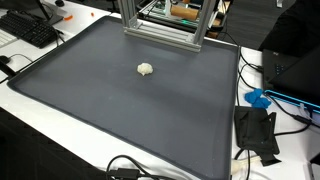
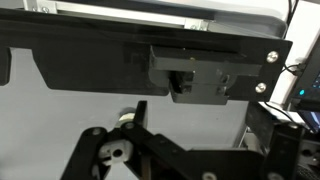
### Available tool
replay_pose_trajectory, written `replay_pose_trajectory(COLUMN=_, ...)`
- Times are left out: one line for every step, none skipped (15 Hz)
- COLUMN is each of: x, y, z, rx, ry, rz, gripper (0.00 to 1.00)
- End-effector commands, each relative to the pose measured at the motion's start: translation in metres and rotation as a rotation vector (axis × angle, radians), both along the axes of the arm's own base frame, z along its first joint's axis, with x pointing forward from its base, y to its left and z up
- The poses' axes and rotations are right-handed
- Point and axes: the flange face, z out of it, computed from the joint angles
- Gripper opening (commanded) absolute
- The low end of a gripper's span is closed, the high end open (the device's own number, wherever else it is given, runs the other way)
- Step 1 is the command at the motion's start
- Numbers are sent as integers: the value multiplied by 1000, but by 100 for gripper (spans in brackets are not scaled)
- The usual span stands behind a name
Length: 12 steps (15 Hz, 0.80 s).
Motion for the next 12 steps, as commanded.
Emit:
replay_pose_trajectory(x=-11, y=5, z=-17, rx=14, ry=14, rz=-1, gripper=100)
replay_pose_trajectory(x=-12, y=5, z=-19, rx=16, ry=25, rz=0, gripper=100)
replay_pose_trajectory(x=-13, y=5, z=-21, rx=15, ry=30, rz=-2, gripper=100)
replay_pose_trajectory(x=-14, y=5, z=-22, rx=18, ry=34, rz=1, gripper=100)
replay_pose_trajectory(x=-14, y=6, z=-23, rx=16, ry=34, rz=1, gripper=100)
replay_pose_trajectory(x=-15, y=6, z=-25, rx=17, ry=34, rz=3, gripper=100)
replay_pose_trajectory(x=-15, y=6, z=-26, rx=13, ry=36, rz=4, gripper=100)
replay_pose_trajectory(x=-16, y=6, z=-28, rx=12, ry=34, rz=5, gripper=100)
replay_pose_trajectory(x=-16, y=5, z=-28, rx=10, ry=30, rz=5, gripper=100)
replay_pose_trajectory(x=-16, y=5, z=-28, rx=13, ry=23, rz=6, gripper=100)
replay_pose_trajectory(x=-15, y=5, z=-27, rx=14, ry=16, rz=4, gripper=100)
replay_pose_trajectory(x=-15, y=5, z=-27, rx=18, ry=15, rz=7, gripper=100)
